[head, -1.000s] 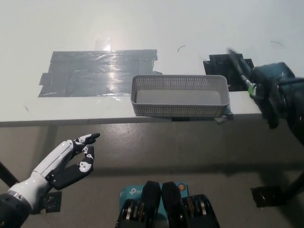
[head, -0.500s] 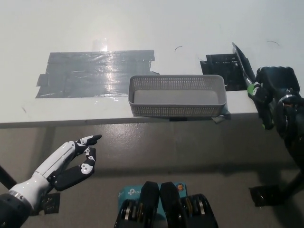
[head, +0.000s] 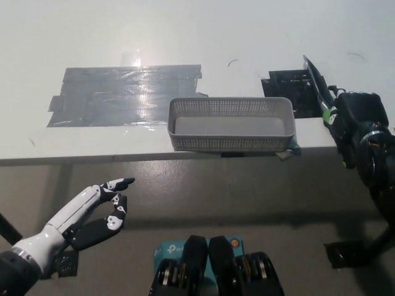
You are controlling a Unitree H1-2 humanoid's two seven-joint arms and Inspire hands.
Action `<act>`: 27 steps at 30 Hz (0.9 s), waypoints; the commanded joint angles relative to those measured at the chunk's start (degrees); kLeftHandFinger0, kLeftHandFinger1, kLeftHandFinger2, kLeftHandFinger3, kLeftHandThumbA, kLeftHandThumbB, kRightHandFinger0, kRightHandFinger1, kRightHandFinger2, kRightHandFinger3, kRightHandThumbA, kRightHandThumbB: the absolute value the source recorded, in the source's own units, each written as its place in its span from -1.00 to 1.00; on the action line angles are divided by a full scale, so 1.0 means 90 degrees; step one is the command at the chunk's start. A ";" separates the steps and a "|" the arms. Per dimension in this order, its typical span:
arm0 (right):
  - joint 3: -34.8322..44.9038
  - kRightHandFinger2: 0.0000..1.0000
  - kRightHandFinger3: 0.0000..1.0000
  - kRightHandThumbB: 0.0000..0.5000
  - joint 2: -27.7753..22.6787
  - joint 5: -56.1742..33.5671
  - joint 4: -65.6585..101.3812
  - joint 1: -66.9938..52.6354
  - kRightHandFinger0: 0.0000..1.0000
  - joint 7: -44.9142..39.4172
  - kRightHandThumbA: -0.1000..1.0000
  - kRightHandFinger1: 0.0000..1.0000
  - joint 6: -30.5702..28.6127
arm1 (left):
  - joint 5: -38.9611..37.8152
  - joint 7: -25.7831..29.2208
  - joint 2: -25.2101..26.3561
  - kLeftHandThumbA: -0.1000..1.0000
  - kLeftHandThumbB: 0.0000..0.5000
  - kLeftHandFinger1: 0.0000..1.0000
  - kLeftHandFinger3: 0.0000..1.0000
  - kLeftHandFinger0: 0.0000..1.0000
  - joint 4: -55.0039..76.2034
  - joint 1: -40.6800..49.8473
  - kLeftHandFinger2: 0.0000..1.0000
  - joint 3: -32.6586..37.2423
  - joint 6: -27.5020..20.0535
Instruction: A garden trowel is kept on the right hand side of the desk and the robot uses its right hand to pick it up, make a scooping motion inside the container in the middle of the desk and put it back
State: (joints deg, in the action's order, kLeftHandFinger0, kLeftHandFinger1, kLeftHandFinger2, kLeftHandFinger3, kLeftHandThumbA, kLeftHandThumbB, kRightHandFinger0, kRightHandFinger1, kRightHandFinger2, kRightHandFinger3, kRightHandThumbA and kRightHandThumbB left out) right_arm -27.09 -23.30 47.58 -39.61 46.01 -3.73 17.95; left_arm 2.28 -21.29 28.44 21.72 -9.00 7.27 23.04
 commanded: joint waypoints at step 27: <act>0.0713 1.00 1.00 -0.49 -0.0760 -0.0028 0.1301 0.1680 1.00 -0.2251 0.59 1.00 0.0998 | 0.0037 -0.0190 0.0314 1.00 -0.02 1.00 1.00 1.00 0.0222 0.0039 1.00 -0.0136 -0.0111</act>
State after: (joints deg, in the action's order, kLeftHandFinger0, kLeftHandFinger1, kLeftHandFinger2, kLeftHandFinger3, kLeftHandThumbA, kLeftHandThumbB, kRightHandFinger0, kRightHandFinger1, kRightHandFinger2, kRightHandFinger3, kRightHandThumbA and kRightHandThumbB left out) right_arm -22.93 -28.50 47.54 -32.47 57.79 -21.82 26.09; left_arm 2.69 -22.22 29.40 21.78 -8.58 7.05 22.43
